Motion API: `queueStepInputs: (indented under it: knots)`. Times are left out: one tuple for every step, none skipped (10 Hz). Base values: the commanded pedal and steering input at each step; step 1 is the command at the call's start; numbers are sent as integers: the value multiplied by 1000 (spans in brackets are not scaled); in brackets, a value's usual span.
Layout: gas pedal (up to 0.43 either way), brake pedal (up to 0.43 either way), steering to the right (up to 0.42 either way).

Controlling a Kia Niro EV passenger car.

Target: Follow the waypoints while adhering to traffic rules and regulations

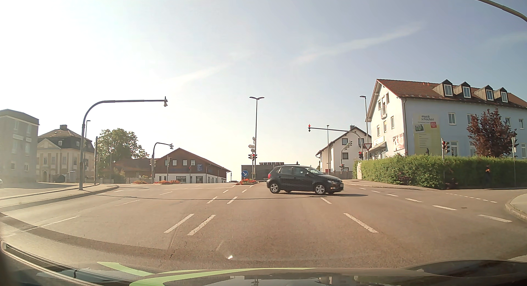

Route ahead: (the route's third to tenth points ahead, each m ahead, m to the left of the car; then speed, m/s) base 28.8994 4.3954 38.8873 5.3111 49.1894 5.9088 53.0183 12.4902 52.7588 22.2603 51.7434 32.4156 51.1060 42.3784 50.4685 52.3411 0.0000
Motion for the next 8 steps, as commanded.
queueStepInputs:
  knots:
    - [0, 311, -15]
    - [0, 311, -15]
    - [0, 311, -15]
    - [0, 311, -15]
    - [0, 311, -15]
    - [0, 311, -15]
    - [0, 311, -15]
    - [0, 311, -15]
